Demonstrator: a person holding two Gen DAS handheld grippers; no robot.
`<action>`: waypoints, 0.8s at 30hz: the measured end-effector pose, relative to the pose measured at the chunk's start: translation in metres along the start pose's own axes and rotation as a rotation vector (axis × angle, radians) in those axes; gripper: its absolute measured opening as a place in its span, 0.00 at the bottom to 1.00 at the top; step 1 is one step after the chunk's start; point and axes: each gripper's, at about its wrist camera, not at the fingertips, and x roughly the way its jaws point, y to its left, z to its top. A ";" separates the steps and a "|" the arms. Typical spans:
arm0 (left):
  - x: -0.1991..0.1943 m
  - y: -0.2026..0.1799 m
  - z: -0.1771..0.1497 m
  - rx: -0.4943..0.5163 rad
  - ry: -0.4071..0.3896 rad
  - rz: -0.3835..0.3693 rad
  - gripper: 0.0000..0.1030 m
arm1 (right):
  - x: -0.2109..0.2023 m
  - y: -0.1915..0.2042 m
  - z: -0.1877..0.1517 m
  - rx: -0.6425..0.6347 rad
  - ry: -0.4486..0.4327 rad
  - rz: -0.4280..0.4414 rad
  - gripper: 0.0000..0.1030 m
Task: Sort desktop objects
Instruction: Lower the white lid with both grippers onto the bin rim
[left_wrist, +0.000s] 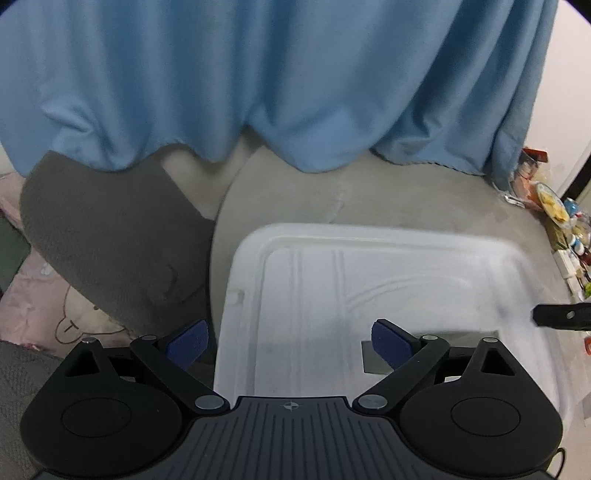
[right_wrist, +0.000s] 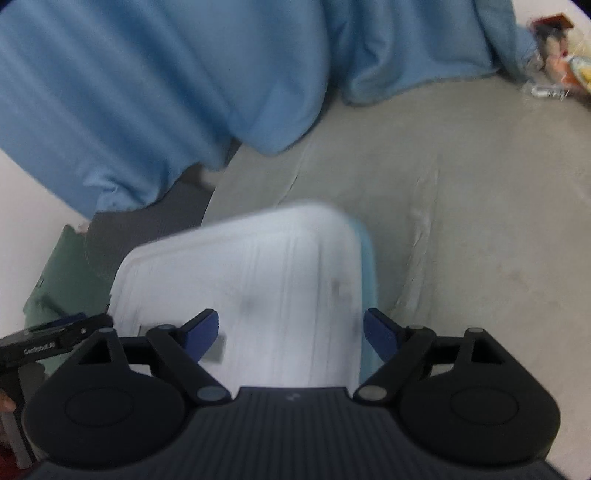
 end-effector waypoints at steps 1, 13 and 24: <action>0.001 0.002 0.001 -0.003 -0.001 0.006 0.93 | -0.001 -0.001 0.002 -0.005 -0.010 -0.020 0.83; 0.010 0.011 0.005 0.016 0.040 0.048 0.95 | 0.005 -0.004 -0.008 -0.046 0.037 -0.108 0.83; 0.028 0.028 0.000 -0.028 0.110 0.043 0.96 | 0.016 0.006 -0.022 -0.084 0.098 -0.139 0.83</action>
